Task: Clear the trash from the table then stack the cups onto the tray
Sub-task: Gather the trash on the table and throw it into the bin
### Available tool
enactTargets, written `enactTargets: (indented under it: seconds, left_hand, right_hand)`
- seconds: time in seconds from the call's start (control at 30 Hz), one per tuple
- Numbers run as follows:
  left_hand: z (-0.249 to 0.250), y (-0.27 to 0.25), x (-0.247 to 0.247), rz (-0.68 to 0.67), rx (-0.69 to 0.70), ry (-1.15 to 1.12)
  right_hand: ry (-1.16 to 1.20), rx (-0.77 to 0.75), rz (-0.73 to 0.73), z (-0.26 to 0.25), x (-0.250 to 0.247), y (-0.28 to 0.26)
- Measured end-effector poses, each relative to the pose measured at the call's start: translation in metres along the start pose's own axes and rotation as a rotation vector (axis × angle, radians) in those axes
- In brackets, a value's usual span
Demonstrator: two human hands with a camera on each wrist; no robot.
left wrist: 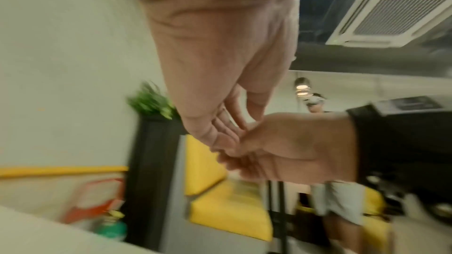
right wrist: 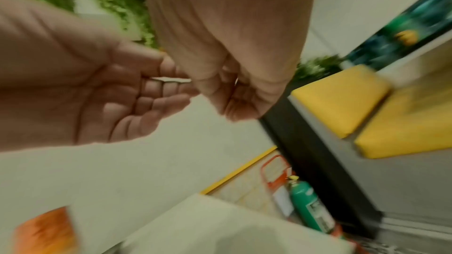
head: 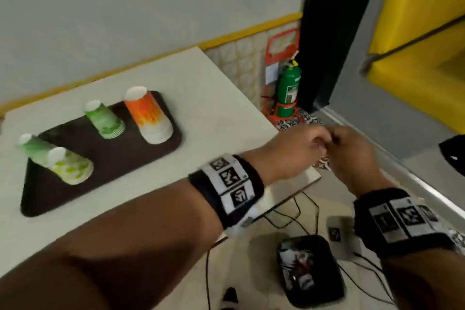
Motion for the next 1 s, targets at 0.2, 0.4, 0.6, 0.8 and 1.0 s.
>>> enactTargets:
  seconds: [0.2,0.4,0.6,0.8,1.0]
  left_hand:
    - [-0.109,-0.135,-0.154,0.066,-0.358,0.317]
    - [-0.21,-0.293,-0.189,0.027,-0.727,0.297]
    - [-0.251,-0.369,-0.175,-0.017,-0.807,0.231]
    - [-0.271,-0.399,-0.185,0.104,-0.747,0.197]
    - [-0.282,-0.433,-0.201,0.261,-0.737,0.1]
  right_hand:
    - [-0.442,-0.244,-0.658,-0.071,0.13,-0.012]
    - [-0.67,-0.211,-0.747,-0.068,0.197,-0.033]
    - [-0.681,-0.236,-0.539,-0.071,0.218,-0.051]
    - [-0.456,-0.257,-0.844,-0.126,0.253,-0.109]
    - [-0.548,-0.562,-0.877,-0.161,0.308,-0.165]
Point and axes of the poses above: each hand's wrist, its own y-axis towards the middle knuckle, its own x-axis out of the palm, z = x × y, the point moved 4 cm from there along y, towards the middle knuckle, and after that the axes turned 5 degrees about x, right-handed, at the moved point
